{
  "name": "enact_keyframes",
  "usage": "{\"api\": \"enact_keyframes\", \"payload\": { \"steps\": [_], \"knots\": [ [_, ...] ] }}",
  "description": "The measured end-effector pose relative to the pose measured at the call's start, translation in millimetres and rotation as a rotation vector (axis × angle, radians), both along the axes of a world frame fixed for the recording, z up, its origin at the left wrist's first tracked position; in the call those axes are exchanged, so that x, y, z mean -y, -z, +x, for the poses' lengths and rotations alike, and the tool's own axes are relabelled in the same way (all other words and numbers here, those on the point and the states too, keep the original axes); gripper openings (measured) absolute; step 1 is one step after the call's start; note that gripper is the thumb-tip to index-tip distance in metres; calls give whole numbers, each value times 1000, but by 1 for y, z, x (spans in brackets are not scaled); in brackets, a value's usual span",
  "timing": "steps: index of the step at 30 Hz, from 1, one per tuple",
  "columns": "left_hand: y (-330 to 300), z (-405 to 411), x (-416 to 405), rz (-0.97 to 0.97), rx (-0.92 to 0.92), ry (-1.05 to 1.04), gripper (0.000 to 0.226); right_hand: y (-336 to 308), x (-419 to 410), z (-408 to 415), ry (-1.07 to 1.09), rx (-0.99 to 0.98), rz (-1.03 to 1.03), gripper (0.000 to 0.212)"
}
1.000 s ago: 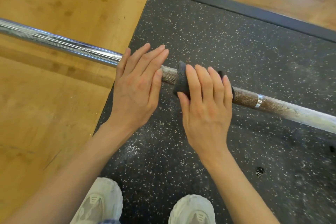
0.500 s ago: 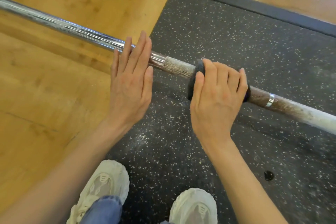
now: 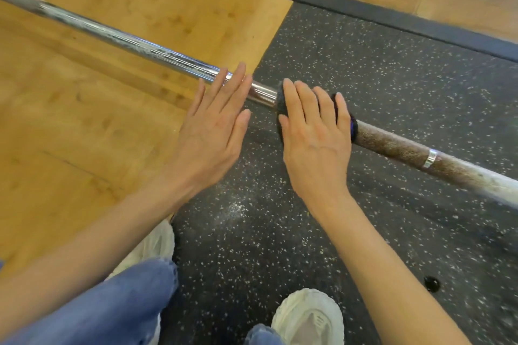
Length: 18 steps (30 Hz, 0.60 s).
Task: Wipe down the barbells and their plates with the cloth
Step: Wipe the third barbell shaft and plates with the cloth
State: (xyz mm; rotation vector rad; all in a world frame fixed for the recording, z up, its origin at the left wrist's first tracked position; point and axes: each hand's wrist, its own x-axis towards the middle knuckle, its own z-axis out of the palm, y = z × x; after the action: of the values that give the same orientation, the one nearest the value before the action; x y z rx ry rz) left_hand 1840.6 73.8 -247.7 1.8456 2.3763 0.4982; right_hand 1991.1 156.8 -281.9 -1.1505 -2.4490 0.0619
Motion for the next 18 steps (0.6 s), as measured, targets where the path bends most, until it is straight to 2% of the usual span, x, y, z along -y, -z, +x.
{"api": "enact_keyframes", "payload": {
  "steps": [2, 4, 7, 9, 12, 15, 18],
  "knots": [
    [-2, -20, -3, 0, -14, -20, 58, 1, -1, 20, -14, 26, 20, 48],
    [0, -35, -4, 16, 26, -85, 57, 0, 3, 32, 59, 17, 19, 47],
    [9, -35, -2, 21, 27, -73, 54, -2, 10, 1, 147, -11, -6, 47],
    [15, -33, -2, 20, 29, -12, 55, -3, 13, -26, 98, 7, -9, 48],
    [14, -38, -4, 61, 52, 24, 56, -1, 9, -22, 3, 77, 23, 49],
    [18, -50, 5, 106, 102, 0, 55, -2, 14, -3, 95, 81, 21, 49],
    [27, -67, 10, 119, 137, -46, 54, -3, 19, -40, 182, 34, 9, 47]
  ]
}}
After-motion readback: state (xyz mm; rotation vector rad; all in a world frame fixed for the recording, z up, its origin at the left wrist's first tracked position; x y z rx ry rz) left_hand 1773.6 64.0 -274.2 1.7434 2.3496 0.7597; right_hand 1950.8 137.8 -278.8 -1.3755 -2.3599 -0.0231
